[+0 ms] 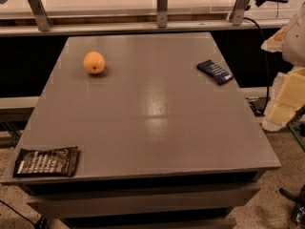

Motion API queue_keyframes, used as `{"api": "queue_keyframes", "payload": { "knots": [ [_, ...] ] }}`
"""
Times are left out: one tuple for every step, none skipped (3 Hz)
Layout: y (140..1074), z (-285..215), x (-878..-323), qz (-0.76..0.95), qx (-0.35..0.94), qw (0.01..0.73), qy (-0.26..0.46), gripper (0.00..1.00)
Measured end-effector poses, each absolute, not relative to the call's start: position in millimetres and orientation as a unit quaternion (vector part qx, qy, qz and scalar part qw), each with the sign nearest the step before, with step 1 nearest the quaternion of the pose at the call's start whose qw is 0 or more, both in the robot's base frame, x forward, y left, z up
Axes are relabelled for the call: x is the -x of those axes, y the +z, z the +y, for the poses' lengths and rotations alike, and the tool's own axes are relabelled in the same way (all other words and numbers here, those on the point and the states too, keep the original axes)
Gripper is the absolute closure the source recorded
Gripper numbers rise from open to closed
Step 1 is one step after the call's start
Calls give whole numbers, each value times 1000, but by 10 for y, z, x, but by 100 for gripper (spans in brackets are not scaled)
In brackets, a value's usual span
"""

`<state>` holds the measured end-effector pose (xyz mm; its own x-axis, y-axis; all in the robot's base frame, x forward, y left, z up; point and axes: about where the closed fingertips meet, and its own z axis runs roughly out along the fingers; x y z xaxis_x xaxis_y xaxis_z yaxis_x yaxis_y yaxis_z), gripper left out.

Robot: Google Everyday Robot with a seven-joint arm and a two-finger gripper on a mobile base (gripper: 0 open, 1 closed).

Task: Move orange near rxbar chocolate

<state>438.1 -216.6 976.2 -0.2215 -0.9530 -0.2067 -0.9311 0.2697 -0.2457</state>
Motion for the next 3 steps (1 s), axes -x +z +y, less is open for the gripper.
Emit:
{"api": "queue_keyframes", "payload": {
  "knots": [
    [9785, -2096, -4510, 779, 603, 166, -35, 0],
    [9798, -1901, -4889, 770, 613, 177, -18, 0],
    [9890, -1396, -5440, 739, 636, 218, 26, 0]
  ]
}}
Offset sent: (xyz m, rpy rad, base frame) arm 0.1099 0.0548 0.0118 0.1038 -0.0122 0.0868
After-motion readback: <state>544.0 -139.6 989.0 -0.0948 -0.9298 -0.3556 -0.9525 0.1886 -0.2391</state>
